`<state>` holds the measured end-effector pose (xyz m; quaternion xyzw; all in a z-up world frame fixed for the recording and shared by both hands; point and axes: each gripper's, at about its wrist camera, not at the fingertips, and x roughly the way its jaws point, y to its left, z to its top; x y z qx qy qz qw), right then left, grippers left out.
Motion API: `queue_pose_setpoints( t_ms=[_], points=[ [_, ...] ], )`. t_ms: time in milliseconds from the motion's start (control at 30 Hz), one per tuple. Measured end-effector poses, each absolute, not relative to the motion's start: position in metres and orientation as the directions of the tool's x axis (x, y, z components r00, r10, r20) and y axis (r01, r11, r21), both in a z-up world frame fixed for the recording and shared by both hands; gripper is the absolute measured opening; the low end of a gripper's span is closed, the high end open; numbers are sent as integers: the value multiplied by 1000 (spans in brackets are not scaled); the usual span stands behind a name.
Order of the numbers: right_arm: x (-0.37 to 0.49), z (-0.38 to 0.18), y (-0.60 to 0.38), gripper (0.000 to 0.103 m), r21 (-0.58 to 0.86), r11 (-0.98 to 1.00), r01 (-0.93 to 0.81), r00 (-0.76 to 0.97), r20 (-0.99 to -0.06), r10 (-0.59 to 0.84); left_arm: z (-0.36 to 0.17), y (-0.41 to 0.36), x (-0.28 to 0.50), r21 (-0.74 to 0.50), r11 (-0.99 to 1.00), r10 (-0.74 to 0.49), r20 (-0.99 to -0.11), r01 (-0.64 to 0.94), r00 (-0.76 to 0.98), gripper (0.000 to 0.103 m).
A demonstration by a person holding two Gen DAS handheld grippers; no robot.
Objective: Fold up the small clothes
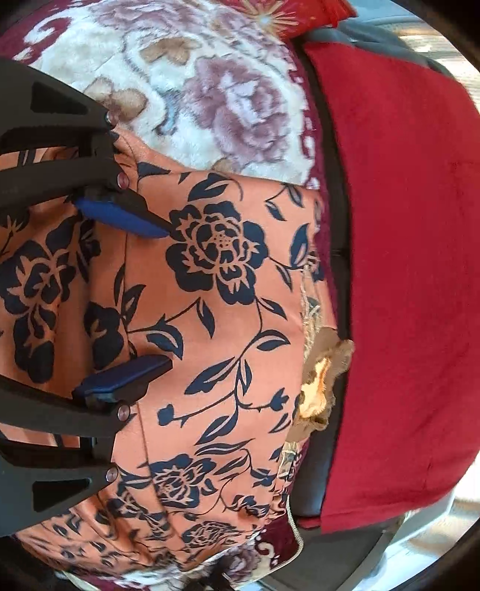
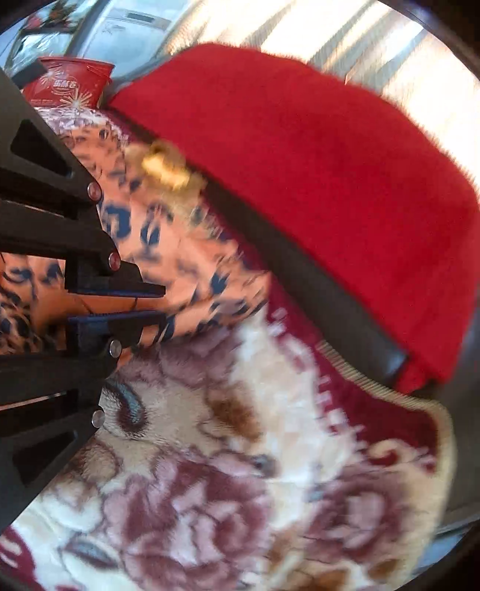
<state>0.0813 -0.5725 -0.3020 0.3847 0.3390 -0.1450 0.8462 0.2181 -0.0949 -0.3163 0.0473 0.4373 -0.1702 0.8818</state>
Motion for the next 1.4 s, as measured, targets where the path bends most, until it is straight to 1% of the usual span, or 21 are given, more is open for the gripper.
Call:
queue_pose_setpoints(
  t_ms=[67, 167, 300, 367, 400, 533, 600, 700, 733, 767, 800, 833, 867, 967, 1033, 1100, 1167, 1233, 1300, 1333, 1400],
  points=[
    [69, -280, -559, 9, 536, 714, 451, 769, -639, -7, -317, -95, 213, -30, 934, -242, -786, 356, 568, 74],
    [70, -271, -544, 9, 526, 760, 383, 793, -609, 21, -314, -96, 210, -5, 937, -210, -806, 349, 553, 75],
    [94, -308, -526, 9, 556, 761, 333, 723, -669, 173, -293, -98, 207, 23, 960, -127, -852, 279, 508, 75],
    [103, -339, -521, 9, 565, 729, 387, 633, -737, 236, -281, -101, 212, 35, 970, -96, -856, 242, 508, 77],
    [104, -348, -522, 8, 574, 715, 398, 623, -742, 249, -276, -105, 216, 53, 973, -71, -857, 224, 510, 78],
    [90, -329, -519, 10, 580, 723, 375, 666, -711, 225, -267, -132, 233, 163, 968, 35, -840, 190, 542, 79],
    [82, -315, -513, 10, 554, 763, 333, 705, -684, 188, -275, -148, 244, 191, 962, 57, -839, 194, 541, 79],
    [79, -302, -504, 11, 533, 804, 262, 742, -645, 185, -291, -164, 250, 211, 957, 78, -850, 200, 521, 79],
    [79, -298, -500, 22, 523, 815, 249, 746, -640, 182, -297, -168, 250, 234, 954, 104, -845, 188, 524, 79],
    [78, -297, -498, 28, 520, 820, 241, 751, -635, 182, -299, -169, 250, 252, 951, 119, -834, 179, 538, 82],
    [82, -297, -498, 46, 528, 815, 239, 754, -630, 187, -301, -170, 247, 275, 946, 134, -813, 171, 566, 85],
    [86, -300, -500, 69, 541, 806, 241, 757, -625, 194, -303, -170, 244, 316, 935, 161, -782, 161, 603, 94],
    [88, -301, -500, 72, 548, 798, 250, 762, -620, 187, -305, -168, 242, 344, 927, 181, -760, 150, 624, 102],
    [100, -315, -498, 72, 527, 809, 261, 718, -666, 203, -311, -159, 244, 318, 931, 146, -773, 177, 617, 103],
    [113, -335, -496, 66, 511, 812, 282, 649, -725, 231, -312, -151, 254, 252, 950, 112, -825, 184, 554, 103],
    [114, -331, -495, 65, 492, 825, 279, 657, -724, 209, -313, -136, 271, 132, 978, 47, -893, 163, 447, 103],
    [109, -326, -495, 65, 502, 816, 287, 671, -713, 203, -312, -127, 279, 73, 983, 1, -919, 169, 395, 103],
    [97, -315, -495, 65, 520, 812, 265, 723, -664, 189, -305, -127, 276, 124, 968, 24, -910, 216, 414, 103],
    [92, -306, -490, 65, 506, 831, 230, 755, -632, 176, -290, -126, 264, 186, 953, 47, -871, 240, 489, 103],
    [93, -309, -488, 67, 486, 843, 230, 735, -655, 177, -282, -124, 255, 184, 950, 27, -855, 254, 519, 103],
    [104, -335, -484, 66, 469, 845, 256, 611, -756, 234, -272, -115, 240, 143, 949, -25, -855, 281, 519, 103]
  ],
)
